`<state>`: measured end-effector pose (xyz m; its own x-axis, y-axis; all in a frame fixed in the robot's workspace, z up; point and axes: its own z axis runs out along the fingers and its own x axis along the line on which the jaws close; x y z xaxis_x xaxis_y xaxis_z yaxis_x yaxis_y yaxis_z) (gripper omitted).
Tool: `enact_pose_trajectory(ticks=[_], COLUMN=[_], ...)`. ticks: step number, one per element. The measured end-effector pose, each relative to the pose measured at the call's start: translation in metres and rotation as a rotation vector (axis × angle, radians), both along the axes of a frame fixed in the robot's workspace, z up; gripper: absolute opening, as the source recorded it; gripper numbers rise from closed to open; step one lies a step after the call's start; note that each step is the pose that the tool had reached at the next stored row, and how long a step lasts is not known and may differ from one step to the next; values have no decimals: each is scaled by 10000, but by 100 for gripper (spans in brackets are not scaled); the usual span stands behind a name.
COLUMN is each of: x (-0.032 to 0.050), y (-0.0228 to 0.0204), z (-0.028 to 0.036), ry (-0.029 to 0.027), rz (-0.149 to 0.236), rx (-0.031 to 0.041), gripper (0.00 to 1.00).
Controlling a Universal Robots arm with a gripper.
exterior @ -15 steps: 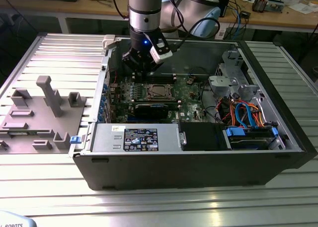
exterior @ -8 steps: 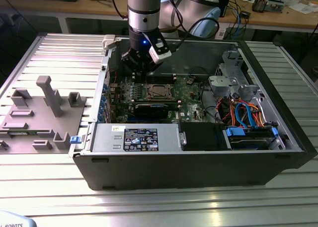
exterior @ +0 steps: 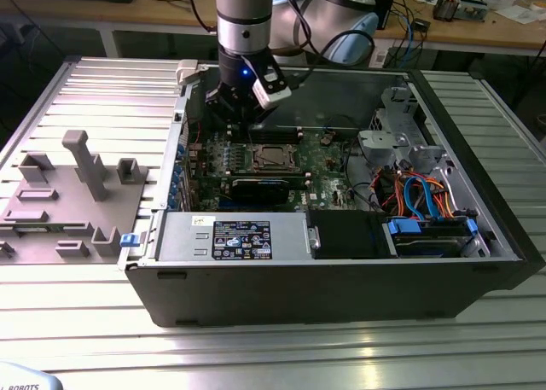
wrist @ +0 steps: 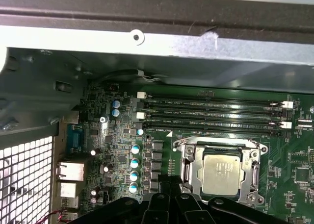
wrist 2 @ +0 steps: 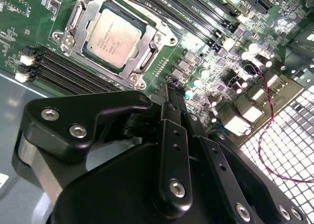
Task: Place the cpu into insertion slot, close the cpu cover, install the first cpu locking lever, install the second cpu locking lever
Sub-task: 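Install the first cpu locking lever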
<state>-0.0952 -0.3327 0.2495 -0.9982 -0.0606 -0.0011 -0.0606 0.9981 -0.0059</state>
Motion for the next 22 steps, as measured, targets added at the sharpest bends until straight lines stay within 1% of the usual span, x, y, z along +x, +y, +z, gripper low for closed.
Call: enact_pose_trajectory(ticks=[2, 5, 9, 11, 13, 15, 18, 19, 20, 21, 22], x=[-22, -40, -53, -62, -76, -82, -93, -99, -109, -113, -112], y=[0, 3, 25, 50, 95, 124, 171, 194, 231, 249, 258], z=[4, 34, 74, 94, 123, 130, 133, 133, 134, 135, 134], ry=[0, -7, -19, -24, -38, -41, -43, -43, -42, -41, -43], rz=[0, -3, -7, -7, -6, -7, -7, -7, -7, -8, -7], rx=[-2, 0, 1, -1, 1, 3, 32, 53, 137, 223, 263], gripper=[11, 11, 11, 11, 11, 11, 11, 11, 11, 11, 11])
